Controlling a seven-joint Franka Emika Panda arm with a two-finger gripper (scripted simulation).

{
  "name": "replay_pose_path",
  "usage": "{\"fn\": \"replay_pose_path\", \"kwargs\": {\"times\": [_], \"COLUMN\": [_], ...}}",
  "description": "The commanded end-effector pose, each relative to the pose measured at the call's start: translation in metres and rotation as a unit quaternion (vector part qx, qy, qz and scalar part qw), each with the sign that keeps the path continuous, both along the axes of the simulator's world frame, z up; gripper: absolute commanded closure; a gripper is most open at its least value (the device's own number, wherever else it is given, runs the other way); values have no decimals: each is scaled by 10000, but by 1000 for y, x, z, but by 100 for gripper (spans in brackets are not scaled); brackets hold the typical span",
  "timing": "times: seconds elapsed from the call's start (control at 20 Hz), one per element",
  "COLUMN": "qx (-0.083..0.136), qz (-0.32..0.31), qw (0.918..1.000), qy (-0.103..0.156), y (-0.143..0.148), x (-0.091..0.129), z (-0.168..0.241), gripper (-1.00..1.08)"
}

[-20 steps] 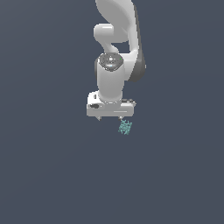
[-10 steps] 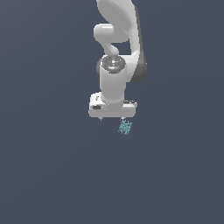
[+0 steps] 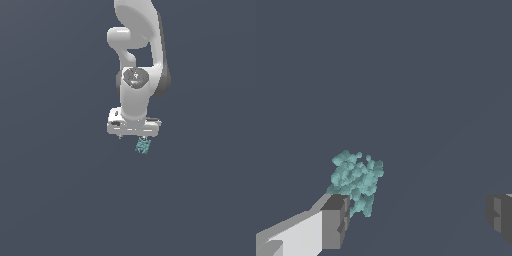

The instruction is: Pick up the object and move it to a goal position.

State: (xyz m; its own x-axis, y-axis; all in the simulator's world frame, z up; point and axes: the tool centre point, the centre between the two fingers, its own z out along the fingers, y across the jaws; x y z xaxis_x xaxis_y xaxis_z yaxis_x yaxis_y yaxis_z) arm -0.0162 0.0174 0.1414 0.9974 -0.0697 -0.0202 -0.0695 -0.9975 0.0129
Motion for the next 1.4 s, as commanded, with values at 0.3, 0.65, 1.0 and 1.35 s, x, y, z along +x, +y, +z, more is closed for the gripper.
{"fn": "replay_pose_path", "kwargs": {"times": [0.3, 0.65, 1.0, 1.35], "qx": [23, 35, 40, 40], "qz": [-724, -1221, -1461, -1465], "qw": [9974, 9925, 9892, 9891], "qy": [-57, -93, -111, -109], "y": [30, 50, 58, 59], "x": [-10, -18, -22, -22], "z": [-26, -43, -51, -54], "gripper": [-92, -92, -92, -92]}}
